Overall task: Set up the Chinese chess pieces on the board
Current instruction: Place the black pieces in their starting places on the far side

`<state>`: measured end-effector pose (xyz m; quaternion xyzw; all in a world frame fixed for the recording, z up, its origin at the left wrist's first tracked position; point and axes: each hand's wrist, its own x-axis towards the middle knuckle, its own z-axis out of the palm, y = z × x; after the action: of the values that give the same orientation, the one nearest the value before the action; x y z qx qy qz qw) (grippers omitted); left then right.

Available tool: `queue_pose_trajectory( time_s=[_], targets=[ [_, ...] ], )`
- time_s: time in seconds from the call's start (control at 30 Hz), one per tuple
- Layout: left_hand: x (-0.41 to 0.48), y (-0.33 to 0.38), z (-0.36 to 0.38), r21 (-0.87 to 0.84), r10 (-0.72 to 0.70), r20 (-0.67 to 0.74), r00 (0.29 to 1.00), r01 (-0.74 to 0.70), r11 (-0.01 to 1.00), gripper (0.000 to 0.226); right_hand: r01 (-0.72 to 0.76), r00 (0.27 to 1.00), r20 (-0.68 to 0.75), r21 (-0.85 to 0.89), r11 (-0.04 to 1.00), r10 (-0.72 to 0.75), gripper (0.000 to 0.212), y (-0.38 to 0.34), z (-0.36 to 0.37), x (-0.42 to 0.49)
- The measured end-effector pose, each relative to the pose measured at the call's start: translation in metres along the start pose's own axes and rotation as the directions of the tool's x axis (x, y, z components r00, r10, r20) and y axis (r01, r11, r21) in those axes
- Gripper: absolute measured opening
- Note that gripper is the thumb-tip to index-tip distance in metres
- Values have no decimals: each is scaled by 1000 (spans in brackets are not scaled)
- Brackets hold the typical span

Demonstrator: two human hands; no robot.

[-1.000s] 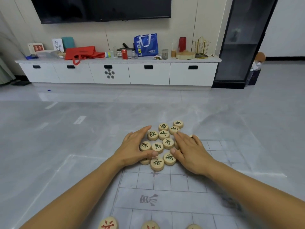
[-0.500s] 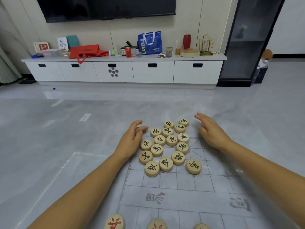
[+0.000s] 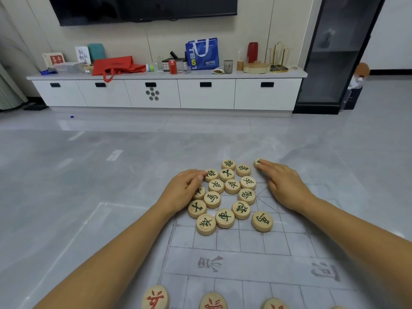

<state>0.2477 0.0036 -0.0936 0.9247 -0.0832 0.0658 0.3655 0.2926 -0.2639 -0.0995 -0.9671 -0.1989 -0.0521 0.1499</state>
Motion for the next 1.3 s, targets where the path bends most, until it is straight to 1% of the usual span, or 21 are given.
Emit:
queue_pose_trajectory(
  time_s=[0.07,0.17,0.23,0.27,0.37,0.43,0.47,0.53,0.6,0.67,0.83,0.9,0.97,1.03,1.1,1.17,1.23,1.3],
  targets=[
    [-1,1,-1,-43,-26,-14,1000,26,999,33,-5,999,-35,27,1000,6,50,2,0,-7],
    [-2,0,0,-121,-60,-30,998,56,991,31,11,989,-147,115,993,6,39,4,2,-15],
    [-2,-1,0,-136,-66,-28,997,61,989,31,24,979,-206,163,986,10,34,4,1,-18],
    [-2,0,0,-127,-52,-21,998,49,991,31,35,975,-221,189,981,7,35,3,1,-19],
    [-2,0,0,-89,6,14,1000,-4,996,34,81,971,-239,211,974,-29,53,1,-2,-21],
    [-1,-3,0,-58,27,33,999,-26,998,37,107,970,-238,211,972,-55,56,0,-3,-22],
    [0,-5,1,-38,36,47,998,-35,999,42,122,969,-237,211,970,-70,55,-1,-4,-23],
    [2,-9,3,1,47,65,997,-48,999,62,167,966,-228,183,969,-124,51,-2,-4,-24],
    [3,-11,4,16,43,63,997,-44,999,70,224,960,-202,134,965,-194,48,-3,-4,-26],
    [3,-10,4,13,47,56,997,-48,999,67,245,959,-177,111,963,-223,47,-4,-3,-27],
    [1,-4,2,-46,23,43,999,-21,999,41,219,968,-158,149,964,-195,49,-4,-6,-28],
    [0,-3,0,-116,-10,47,999,16,993,41,216,970,-149,187,958,-189,50,-8,-8,-31],
    [0,-4,-1,-205,-45,50,998,54,977,42,225,972,-133,272,936,-195,49,-16,-9,-38],
    [0,-6,0,-284,-70,49,996,81,956,42,270,963,-74,317,909,-260,52,-27,-9,-49],
    [0,-7,0,-314,-77,46,996,88,946,42,320,940,30,276,906,-341,62,-38,-8,-59],
    [1,-8,1,-319,-82,42,996,91,943,42,355,922,94,176,918,-375,70,-41,-3,-65],
    [1,-8,1,-323,-86,44,995,95,942,42,334,934,85,139,932,-348,69,-41,0,-66],
    [1,-8,1,-319,-93,45,995,103,942,42,286,951,79,151,946,-300,59,-38,0,-66]
  ],
)
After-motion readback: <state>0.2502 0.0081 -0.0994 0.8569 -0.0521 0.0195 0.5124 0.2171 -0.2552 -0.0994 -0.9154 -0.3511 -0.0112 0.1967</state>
